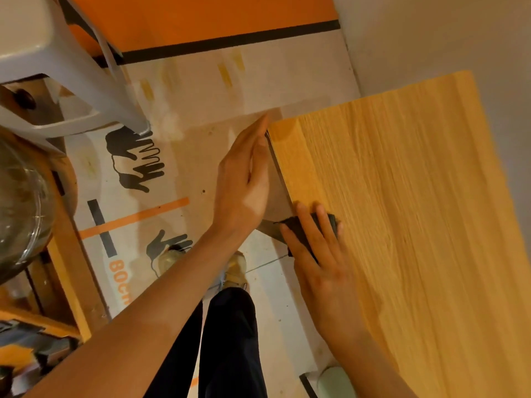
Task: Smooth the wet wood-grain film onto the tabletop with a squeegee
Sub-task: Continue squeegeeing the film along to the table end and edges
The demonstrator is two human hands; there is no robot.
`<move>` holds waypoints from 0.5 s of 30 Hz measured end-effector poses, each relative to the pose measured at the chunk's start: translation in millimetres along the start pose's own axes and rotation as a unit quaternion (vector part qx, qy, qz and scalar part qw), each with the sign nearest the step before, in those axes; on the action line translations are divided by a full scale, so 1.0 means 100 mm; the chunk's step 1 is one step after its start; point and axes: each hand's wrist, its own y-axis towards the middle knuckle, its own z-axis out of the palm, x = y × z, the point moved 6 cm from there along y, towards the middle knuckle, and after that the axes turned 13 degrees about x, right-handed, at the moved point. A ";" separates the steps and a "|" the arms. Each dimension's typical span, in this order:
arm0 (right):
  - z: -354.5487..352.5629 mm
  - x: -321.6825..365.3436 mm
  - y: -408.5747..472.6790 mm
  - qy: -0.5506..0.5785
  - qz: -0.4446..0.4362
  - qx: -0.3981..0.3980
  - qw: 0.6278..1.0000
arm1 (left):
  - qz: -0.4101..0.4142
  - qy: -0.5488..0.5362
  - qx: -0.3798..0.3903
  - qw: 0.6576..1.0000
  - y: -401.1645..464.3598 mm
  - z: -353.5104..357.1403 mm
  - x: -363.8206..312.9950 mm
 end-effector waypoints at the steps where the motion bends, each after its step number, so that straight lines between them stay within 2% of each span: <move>1: 0.02 -0.01 -0.11 0.004 0.001 0.010 1.000 | -0.001 0.026 0.016 1.000 -0.01 0.00 -0.01; 4: -0.01 -0.04 -0.28 0.088 0.015 0.019 0.996 | -0.023 0.089 0.063 0.994 -0.02 0.00 -0.04; 8: -0.21 -0.05 -0.25 0.236 0.090 -0.020 0.967 | -0.027 0.116 0.080 0.990 -0.15 -0.06 -0.16; 12: -0.41 -0.06 -0.23 0.289 0.122 -0.082 0.946 | -0.034 0.142 0.100 0.984 -0.35 -0.10 -0.26; 15: -0.55 -0.10 -0.13 0.287 0.141 -0.118 0.940 | -0.048 0.169 0.101 0.979 -0.44 -0.08 -0.35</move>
